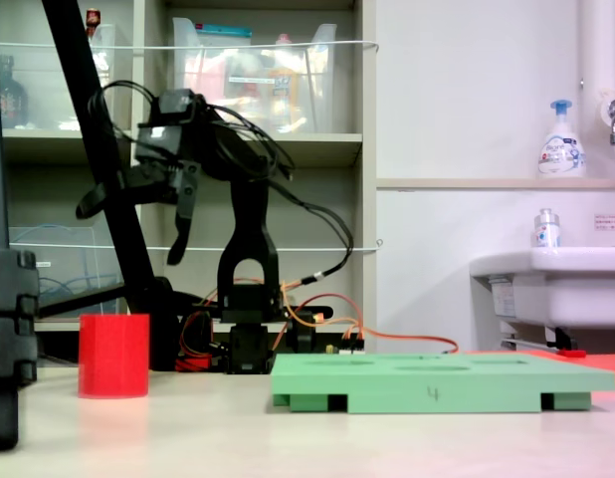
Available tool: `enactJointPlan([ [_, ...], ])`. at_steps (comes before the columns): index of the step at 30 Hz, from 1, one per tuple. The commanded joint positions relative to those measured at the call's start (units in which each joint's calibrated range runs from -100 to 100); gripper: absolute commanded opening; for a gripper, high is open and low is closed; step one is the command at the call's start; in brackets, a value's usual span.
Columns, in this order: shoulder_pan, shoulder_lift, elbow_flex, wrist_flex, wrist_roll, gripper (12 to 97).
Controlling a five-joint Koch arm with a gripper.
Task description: Put the octagonal pillar block into the corresponding hole
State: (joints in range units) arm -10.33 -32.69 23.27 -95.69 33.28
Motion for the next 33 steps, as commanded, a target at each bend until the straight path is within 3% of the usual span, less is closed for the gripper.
enactJointPlan([
  [1,0.9,1.3,5.3,-4.3,1.1,75.9],
  [33,0.6,26.8,9.7,-4.3,1.8,74.7],
])
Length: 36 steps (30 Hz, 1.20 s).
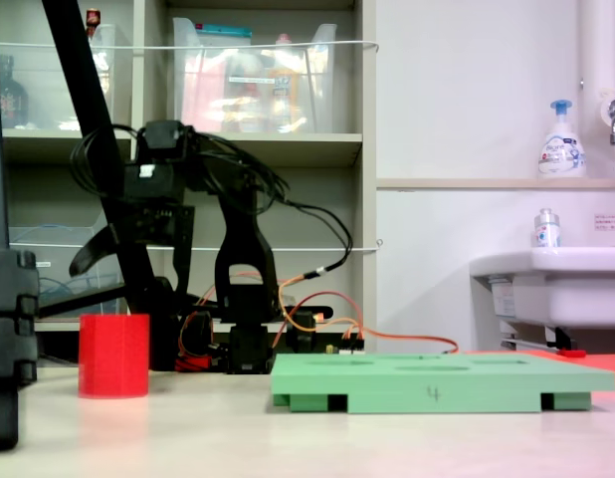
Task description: Put the octagonal pillar block into the corresponding hole
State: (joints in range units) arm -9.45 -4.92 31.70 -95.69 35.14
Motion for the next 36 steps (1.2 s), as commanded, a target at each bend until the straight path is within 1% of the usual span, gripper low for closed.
enactJointPlan([
  [1,-0.4,-1.4,0.5,-4.3,-0.1,74.7],
  [10,-2.0,-2.5,-4.4,-4.3,-0.1,74.4],
  [13,-2.0,-1.9,-4.8,-4.3,-0.2,74.4],
  [16,-1.7,-1.6,-4.9,-4.3,-0.2,72.2],
  [36,-1.3,7.0,-6.1,-4.3,-0.3,72.6],
])
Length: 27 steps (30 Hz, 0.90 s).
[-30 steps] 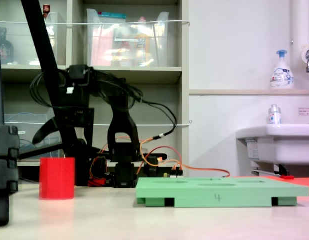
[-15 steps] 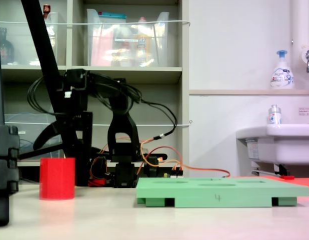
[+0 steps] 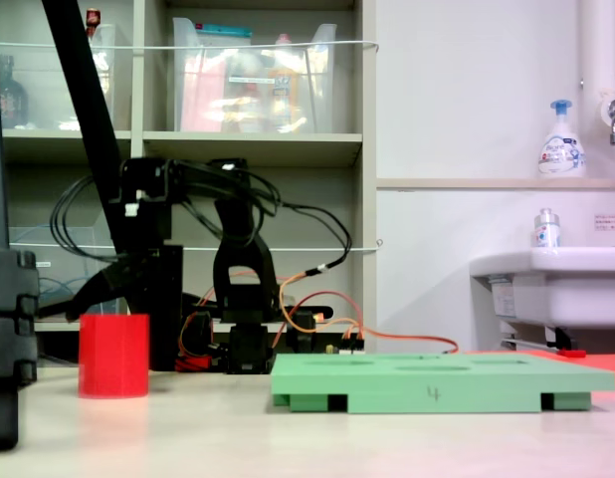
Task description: Put the octagonal pillar block into the corresponding hole
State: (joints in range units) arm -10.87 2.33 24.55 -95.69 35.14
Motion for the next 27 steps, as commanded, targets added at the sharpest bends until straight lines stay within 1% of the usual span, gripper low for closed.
enactJointPlan([
  [1,0.1,0.0,1.1,-4.3,-0.3,72.6],
  [17,0.5,7.3,1.1,-4.3,-0.4,72.1],
  [18,0.6,7.7,1.1,-4.3,-0.4,68.3],
  [21,0.8,7.2,1.1,-4.3,-0.4,51.5],
  [22,0.8,6.5,1.1,-4.3,-0.3,47.3],
  [26,0.8,4.7,1.1,-4.3,-0.3,39.7],
  [27,0.8,4.1,1.0,-4.3,-0.3,39.2],
])
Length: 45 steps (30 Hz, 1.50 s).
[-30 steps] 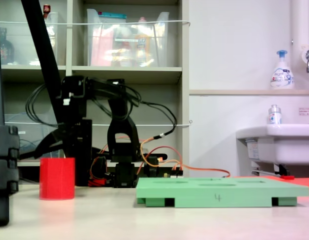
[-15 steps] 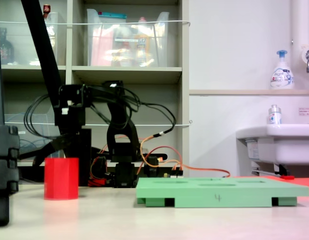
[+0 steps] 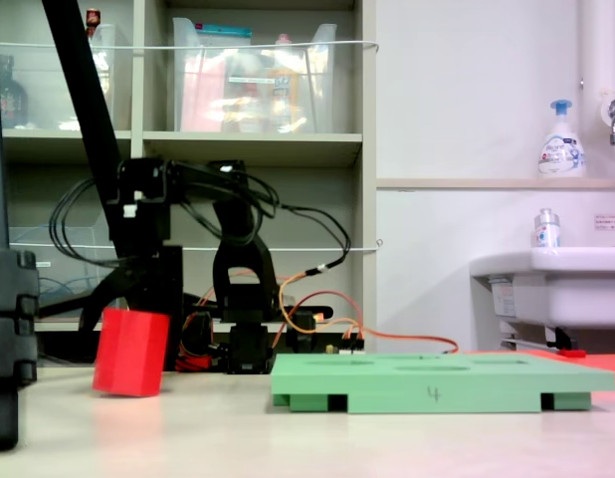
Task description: Put the octagonal pillar block into the corresponding hole
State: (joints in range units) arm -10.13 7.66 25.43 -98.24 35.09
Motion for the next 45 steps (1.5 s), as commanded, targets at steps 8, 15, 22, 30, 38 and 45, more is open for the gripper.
enactJointPlan([
  [8,0.0,-2.9,0.1,-1.8,-0.2,38.5],
  [15,-0.2,-8.9,0.1,-1.8,-0.2,38.5],
  [22,-0.5,-19.7,-1.1,-1.8,-0.2,38.5],
  [30,-0.9,-30.7,-3.0,-1.8,-0.2,38.5],
  [38,-0.8,-44.3,-3.4,-1.8,-0.2,38.4],
  [45,3.2,-50.7,-3.3,-1.8,2.5,38.4],
])
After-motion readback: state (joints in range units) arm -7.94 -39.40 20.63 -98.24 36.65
